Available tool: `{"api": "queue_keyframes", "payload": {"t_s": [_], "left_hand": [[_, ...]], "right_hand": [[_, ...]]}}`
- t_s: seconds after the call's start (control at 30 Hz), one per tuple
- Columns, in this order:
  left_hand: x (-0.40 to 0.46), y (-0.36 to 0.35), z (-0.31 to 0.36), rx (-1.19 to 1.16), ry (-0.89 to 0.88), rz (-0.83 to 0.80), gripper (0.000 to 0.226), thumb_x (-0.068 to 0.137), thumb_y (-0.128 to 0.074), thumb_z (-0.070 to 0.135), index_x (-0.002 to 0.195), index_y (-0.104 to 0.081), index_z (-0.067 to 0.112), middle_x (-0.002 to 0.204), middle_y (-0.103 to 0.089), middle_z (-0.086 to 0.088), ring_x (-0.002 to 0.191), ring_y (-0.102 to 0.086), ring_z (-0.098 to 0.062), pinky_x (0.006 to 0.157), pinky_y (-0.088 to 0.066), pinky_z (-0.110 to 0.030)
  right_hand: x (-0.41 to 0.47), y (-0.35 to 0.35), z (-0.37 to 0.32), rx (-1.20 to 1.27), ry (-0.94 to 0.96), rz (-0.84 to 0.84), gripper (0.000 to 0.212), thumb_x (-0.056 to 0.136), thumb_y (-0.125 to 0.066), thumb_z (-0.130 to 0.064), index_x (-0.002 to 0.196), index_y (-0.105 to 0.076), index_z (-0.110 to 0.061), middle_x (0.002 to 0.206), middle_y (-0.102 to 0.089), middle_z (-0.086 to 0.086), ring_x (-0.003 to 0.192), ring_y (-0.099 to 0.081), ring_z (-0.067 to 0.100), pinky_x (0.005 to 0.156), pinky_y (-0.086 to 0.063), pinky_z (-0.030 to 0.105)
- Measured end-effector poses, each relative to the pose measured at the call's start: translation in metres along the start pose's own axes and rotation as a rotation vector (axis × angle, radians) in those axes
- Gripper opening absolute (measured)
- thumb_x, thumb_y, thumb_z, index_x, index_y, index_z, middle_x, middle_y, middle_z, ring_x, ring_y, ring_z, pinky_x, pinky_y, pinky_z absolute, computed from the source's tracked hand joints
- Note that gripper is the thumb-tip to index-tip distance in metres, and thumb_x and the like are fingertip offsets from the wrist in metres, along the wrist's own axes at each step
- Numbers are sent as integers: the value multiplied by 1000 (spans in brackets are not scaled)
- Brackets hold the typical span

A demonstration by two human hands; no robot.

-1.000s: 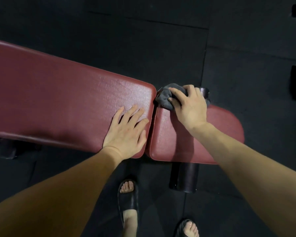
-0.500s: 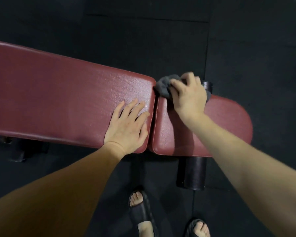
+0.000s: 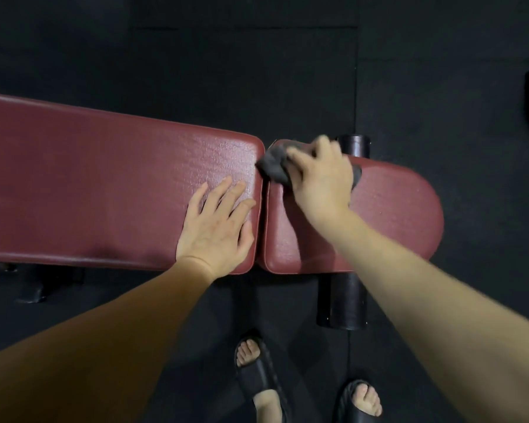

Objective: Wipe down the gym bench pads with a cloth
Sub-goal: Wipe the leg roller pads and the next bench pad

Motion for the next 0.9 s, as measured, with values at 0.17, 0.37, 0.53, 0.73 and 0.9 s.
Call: {"api": "queue_keyframes", "payload": {"t_s": [0.17, 0.37, 0.53, 0.73, 0.9], "left_hand": [[0, 0, -1, -18, 11, 3, 44, 100, -36, 36, 135, -58, 23, 156, -46, -1, 151, -30, -23, 124, -17, -52], [0, 1, -1, -9, 19, -11, 45, 101, -32, 37, 137, -56, 24, 158, -43, 0, 152, -27, -22, 124, -18, -52], [-1, 3, -1, -33, 14, 28, 42, 101, -37, 35, 134, -59, 22, 155, -46, -1, 151, -30, -23, 123, -20, -52], [-1, 3, -1, -35, 18, 17, 43, 100, -37, 35, 135, -58, 20, 156, -46, -2, 151, -30, -23, 124, -19, -51], [-1, 9, 2, -33, 16, 27, 38, 100, -43, 31, 134, -58, 21, 155, -47, -2, 150, -31, -23, 124, -19, -49]], "right_hand": [[-8, 5, -4, 31, -77, 32, 19, 94, -59, -32, 94, -74, -21, 89, -51, 11, 80, -50, 33, 62, -41, 42], [-152, 13, -19, 148, 52, -98, 19, 98, -65, -24, 116, -68, -22, 89, -55, 13, 75, -50, 33, 62, -42, 47], [-125, 13, -17, 123, 71, -64, 14, 98, -68, -33, 106, -74, -23, 91, -56, 10, 78, -52, 32, 64, -42, 44], [-92, 11, -11, 98, -268, 84, 15, 97, -67, -31, 106, -76, -23, 88, -50, 9, 78, -49, 29, 64, -42, 43], [-143, 12, -37, 176, -68, -42, 19, 99, -65, -31, 113, -75, -23, 88, -52, 9, 79, -50, 31, 63, -40, 44]]}}
Point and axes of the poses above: each hand's wrist, its own x-axis towards the middle knuckle, its own y-axis out of the back of the hand, z = x × y, the point moved 9 cm from there along x, towards the middle knuckle
